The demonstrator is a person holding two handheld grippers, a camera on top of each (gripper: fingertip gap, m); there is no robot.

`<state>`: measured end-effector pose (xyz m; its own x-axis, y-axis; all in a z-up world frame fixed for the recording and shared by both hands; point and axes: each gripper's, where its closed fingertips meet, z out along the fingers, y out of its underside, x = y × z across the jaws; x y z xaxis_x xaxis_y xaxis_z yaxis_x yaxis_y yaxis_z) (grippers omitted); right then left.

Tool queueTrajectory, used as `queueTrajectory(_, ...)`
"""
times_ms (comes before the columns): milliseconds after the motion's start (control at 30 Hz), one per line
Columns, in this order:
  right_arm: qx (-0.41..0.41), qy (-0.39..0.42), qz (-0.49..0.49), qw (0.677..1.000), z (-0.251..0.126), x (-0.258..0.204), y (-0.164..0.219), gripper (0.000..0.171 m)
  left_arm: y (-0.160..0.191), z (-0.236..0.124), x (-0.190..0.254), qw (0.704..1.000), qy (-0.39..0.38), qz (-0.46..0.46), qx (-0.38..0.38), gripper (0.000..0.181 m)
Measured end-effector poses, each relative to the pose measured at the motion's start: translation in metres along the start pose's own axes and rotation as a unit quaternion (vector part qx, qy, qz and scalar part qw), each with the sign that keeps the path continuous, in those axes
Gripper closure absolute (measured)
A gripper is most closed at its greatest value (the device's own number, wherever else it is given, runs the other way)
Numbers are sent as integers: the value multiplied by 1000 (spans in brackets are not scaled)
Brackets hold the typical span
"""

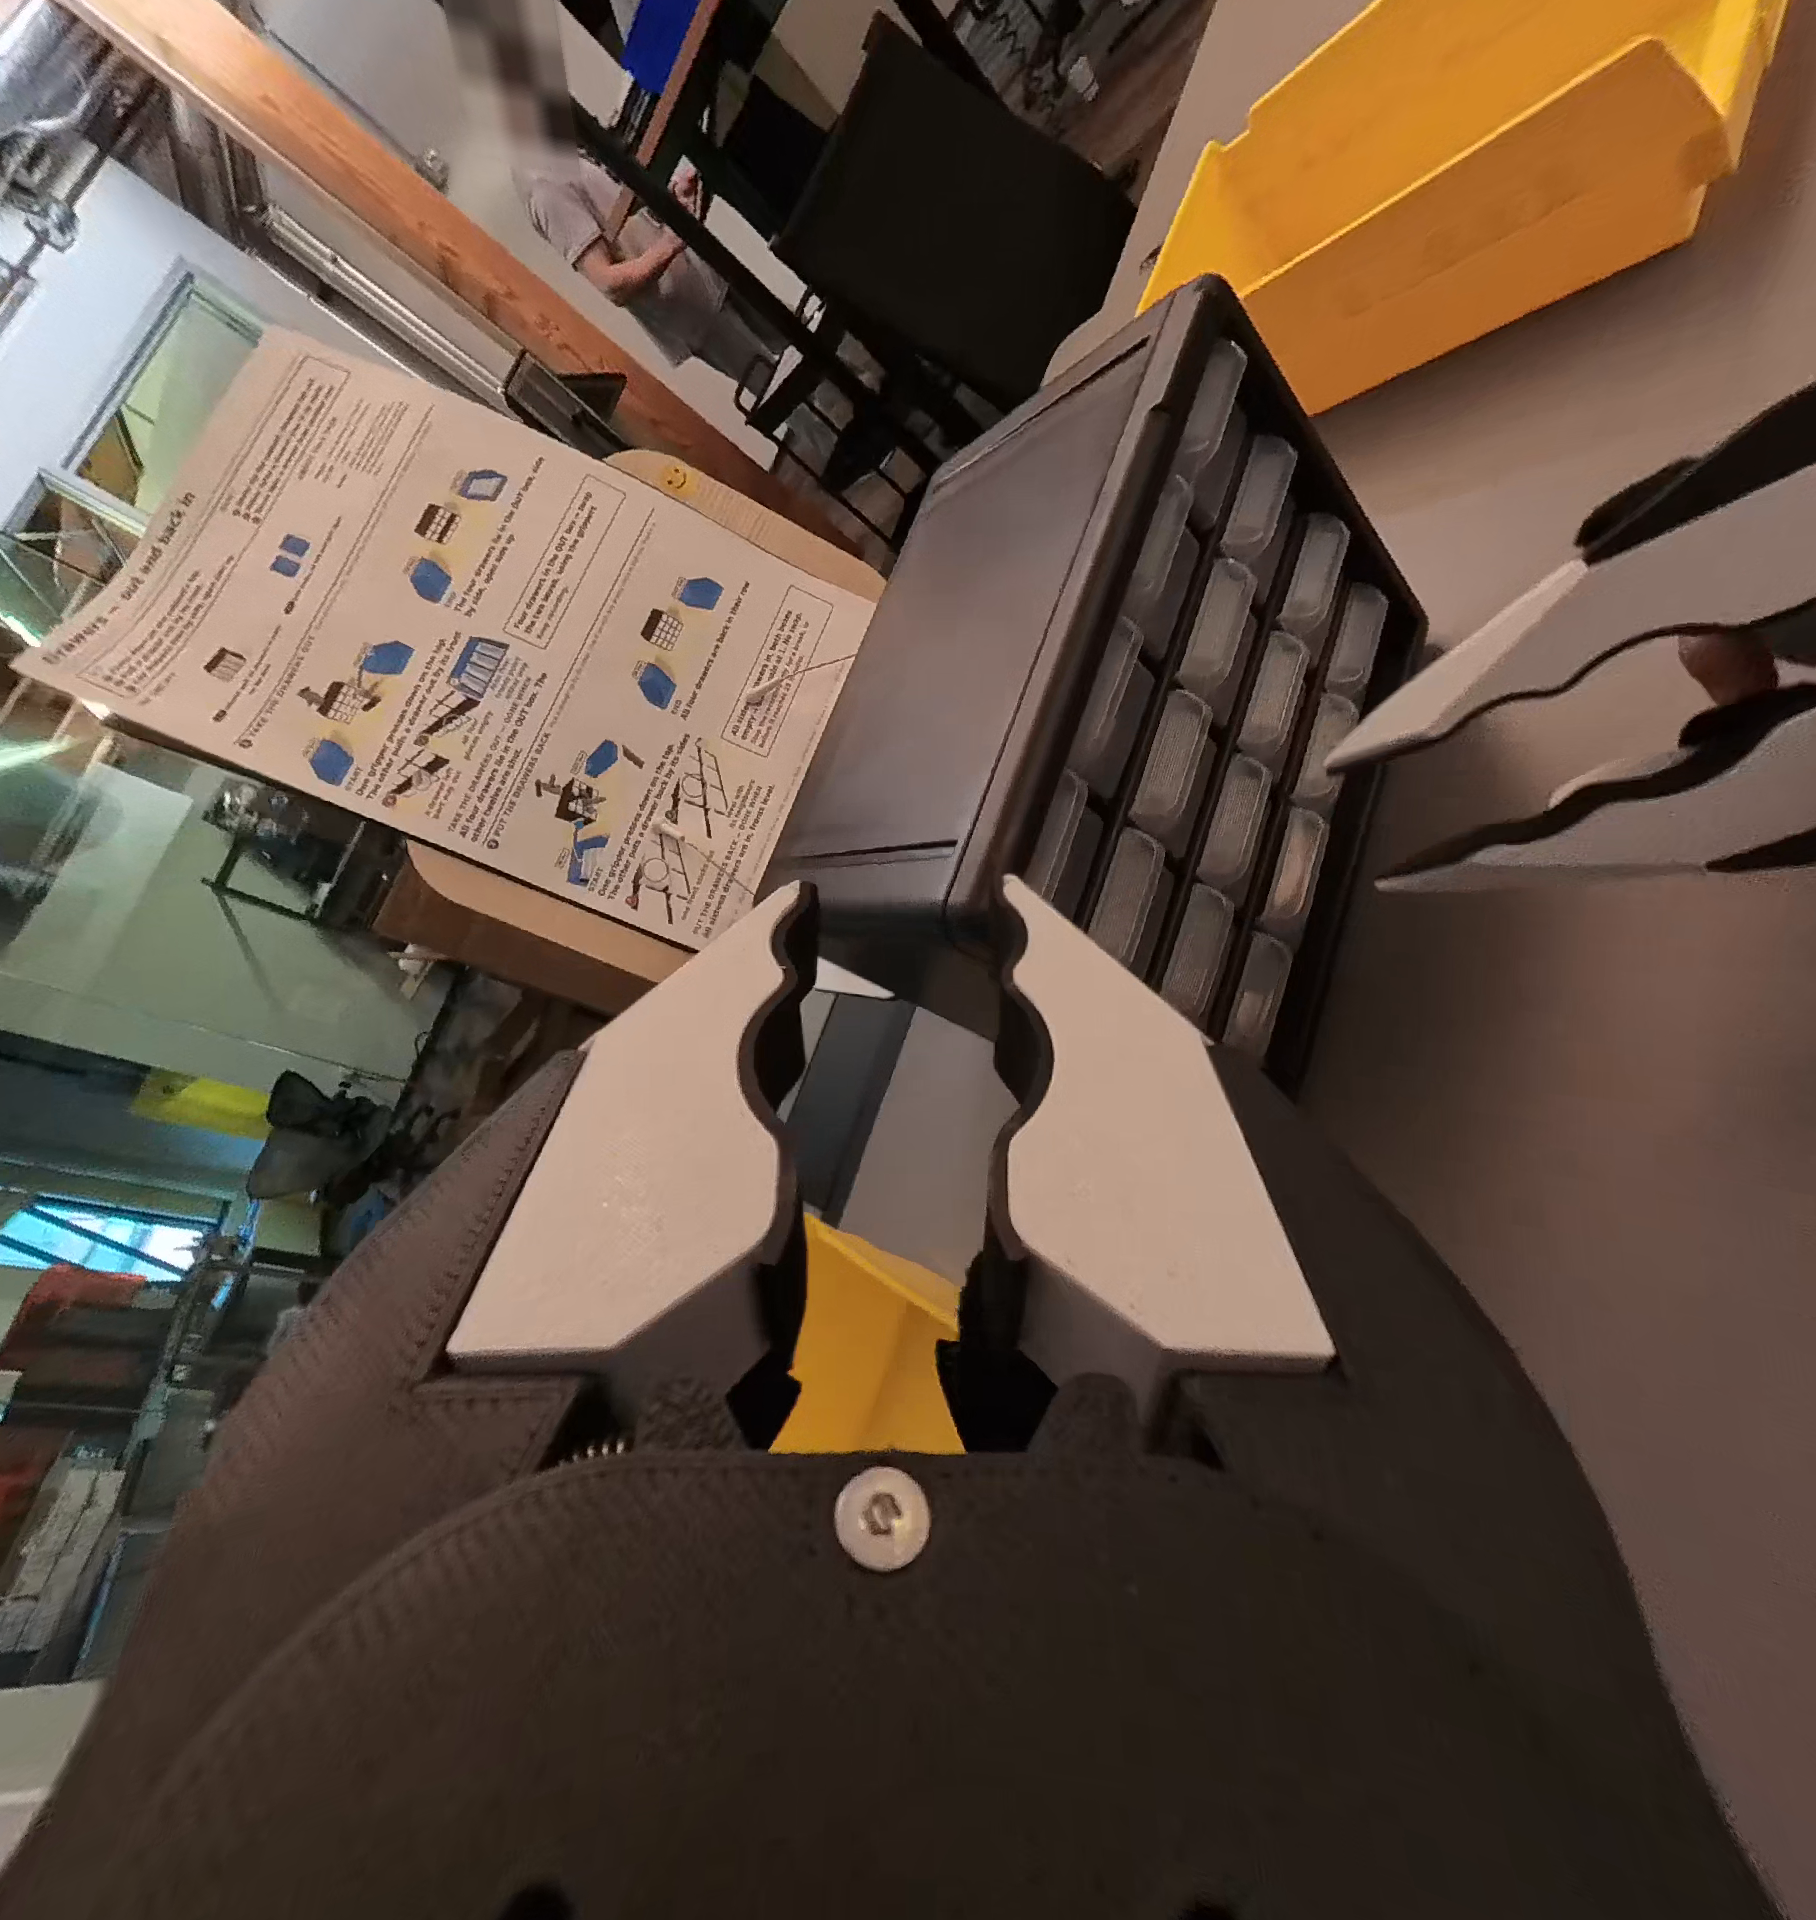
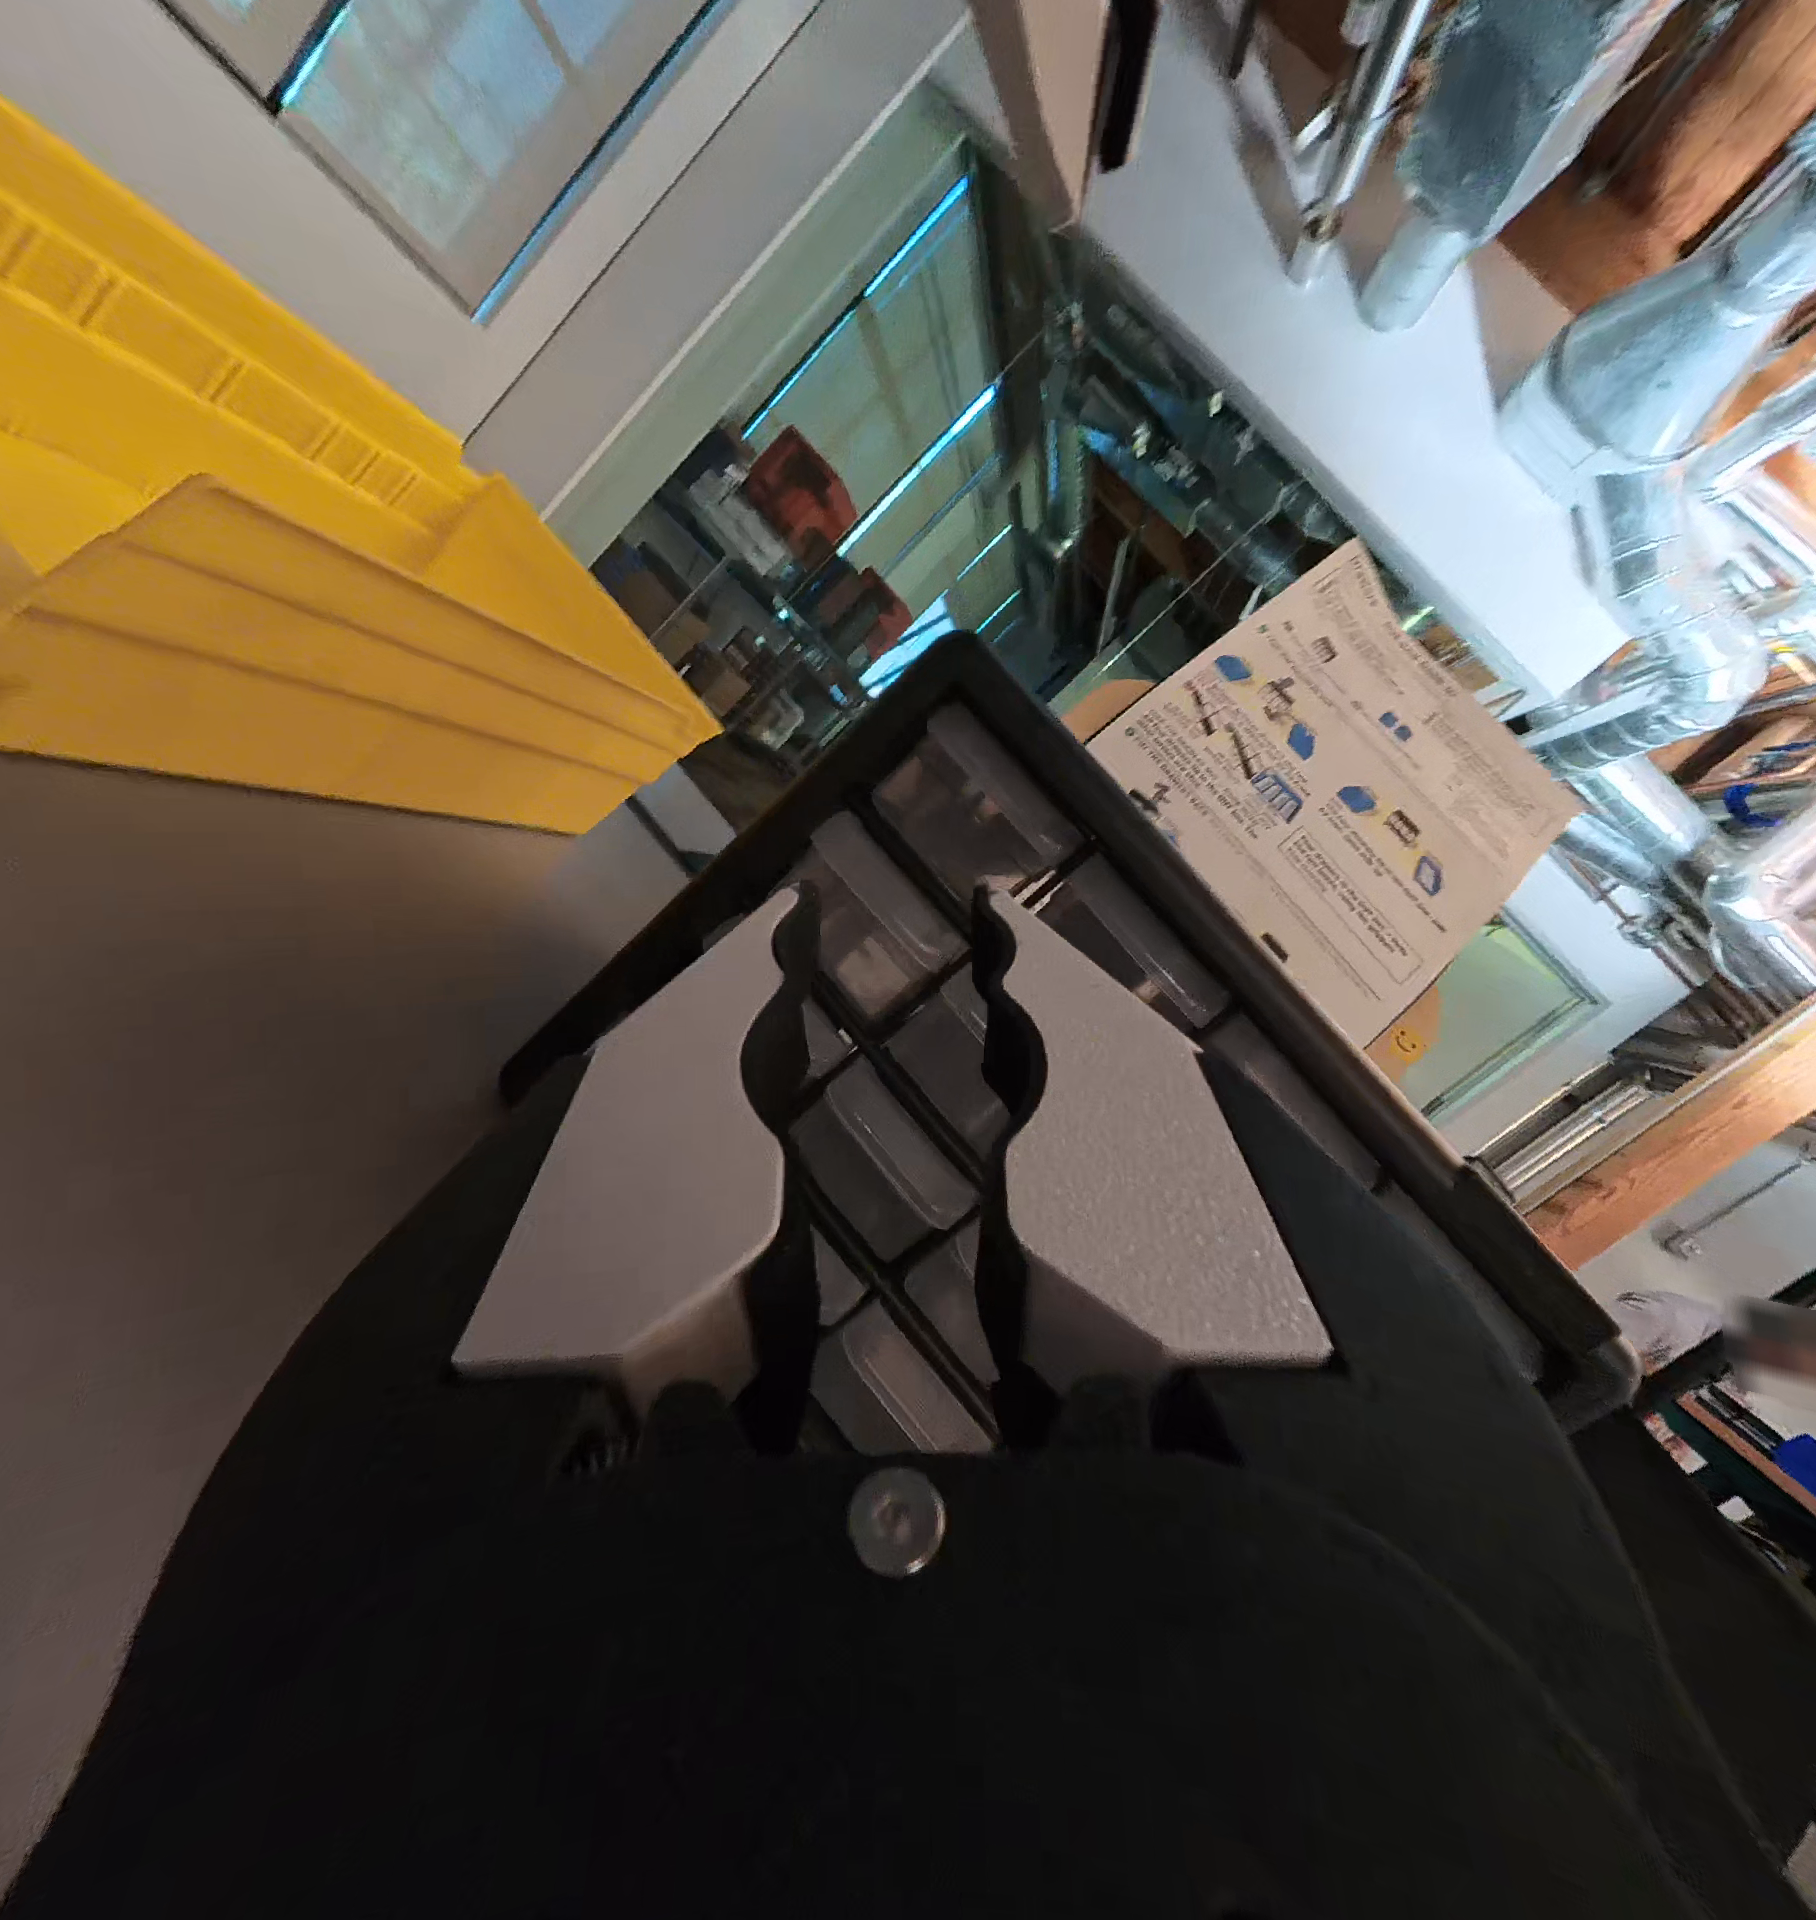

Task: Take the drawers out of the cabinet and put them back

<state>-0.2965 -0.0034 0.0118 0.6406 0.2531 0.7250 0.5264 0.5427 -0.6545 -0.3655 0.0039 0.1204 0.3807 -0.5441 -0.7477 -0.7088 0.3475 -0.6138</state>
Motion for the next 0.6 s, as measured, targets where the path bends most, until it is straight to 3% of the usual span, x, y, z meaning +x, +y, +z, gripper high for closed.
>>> queueTrajectory(33,7,7,1,1000,-1,-1,2,144,1,-2,0,1000,0,3,-1,151)
queueTrajectory(400,6,-22,20,1000,-7,-14,15,145,-1,-1,4,1000,11,7,10,153)
queueTrajectory(500,7,-35,31,999,-5,-21,15,145,-24,10,2,995,22,-54,83,157)
queueTrajectory(600,6,-43,36,998,-3,-23,16,144,-42,26,-15,967,25,-191,166,160)
